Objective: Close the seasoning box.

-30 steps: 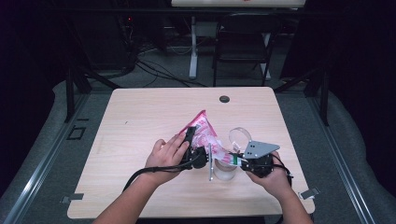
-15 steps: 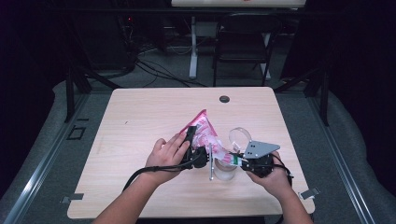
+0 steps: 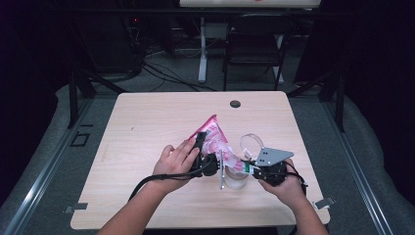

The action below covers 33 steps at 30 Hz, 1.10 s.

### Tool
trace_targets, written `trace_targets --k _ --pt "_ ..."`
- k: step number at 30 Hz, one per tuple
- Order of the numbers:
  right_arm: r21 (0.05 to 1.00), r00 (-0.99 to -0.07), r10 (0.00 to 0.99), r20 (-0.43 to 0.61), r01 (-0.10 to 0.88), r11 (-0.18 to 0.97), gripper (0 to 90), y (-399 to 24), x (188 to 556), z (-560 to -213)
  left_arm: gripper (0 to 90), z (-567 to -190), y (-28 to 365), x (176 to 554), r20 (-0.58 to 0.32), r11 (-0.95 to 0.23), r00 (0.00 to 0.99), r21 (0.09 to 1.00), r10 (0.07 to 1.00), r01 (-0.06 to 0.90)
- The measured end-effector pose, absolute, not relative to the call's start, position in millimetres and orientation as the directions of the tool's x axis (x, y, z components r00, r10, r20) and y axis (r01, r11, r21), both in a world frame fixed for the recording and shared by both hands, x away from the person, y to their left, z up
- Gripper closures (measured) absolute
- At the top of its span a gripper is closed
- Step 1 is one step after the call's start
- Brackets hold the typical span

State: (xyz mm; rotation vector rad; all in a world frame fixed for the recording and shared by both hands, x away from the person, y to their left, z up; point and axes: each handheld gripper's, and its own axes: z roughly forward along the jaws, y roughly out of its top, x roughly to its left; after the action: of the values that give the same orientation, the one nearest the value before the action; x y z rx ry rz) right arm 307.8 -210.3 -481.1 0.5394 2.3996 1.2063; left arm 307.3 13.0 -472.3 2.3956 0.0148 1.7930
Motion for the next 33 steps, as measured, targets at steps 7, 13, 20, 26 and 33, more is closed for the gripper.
trace_targets --k 7,13,20,26,33 --pt "0.819 -0.847 0.502 -0.175 0.158 0.552 90.0 -211.0 308.1 -481.0 63.9 -471.2 12.2 307.2 0.954 -0.989 0.283 0.125 0.097 -0.083" --pt "0.820 -0.845 0.506 -0.174 0.160 0.549 90.0 -211.0 308.1 -481.4 64.0 -471.1 11.6 306.9 0.954 -0.989 0.285 0.126 0.098 -0.079" --pt "0.821 -0.847 0.504 -0.171 0.161 0.548 90.0 -210.6 308.4 -482.0 64.0 -471.0 11.4 307.0 0.954 -0.989 0.284 0.124 0.097 -0.080" --pt "0.820 -0.844 0.507 -0.174 0.161 0.549 90.0 -210.6 308.5 -482.4 64.0 -470.4 11.0 306.8 0.953 -0.989 0.288 0.122 0.095 -0.078" --pt "0.820 -0.845 0.505 -0.173 0.161 0.550 90.0 -211.3 308.6 -482.1 64.0 -469.6 10.6 307.1 0.955 -0.989 0.281 0.118 0.090 -0.085"
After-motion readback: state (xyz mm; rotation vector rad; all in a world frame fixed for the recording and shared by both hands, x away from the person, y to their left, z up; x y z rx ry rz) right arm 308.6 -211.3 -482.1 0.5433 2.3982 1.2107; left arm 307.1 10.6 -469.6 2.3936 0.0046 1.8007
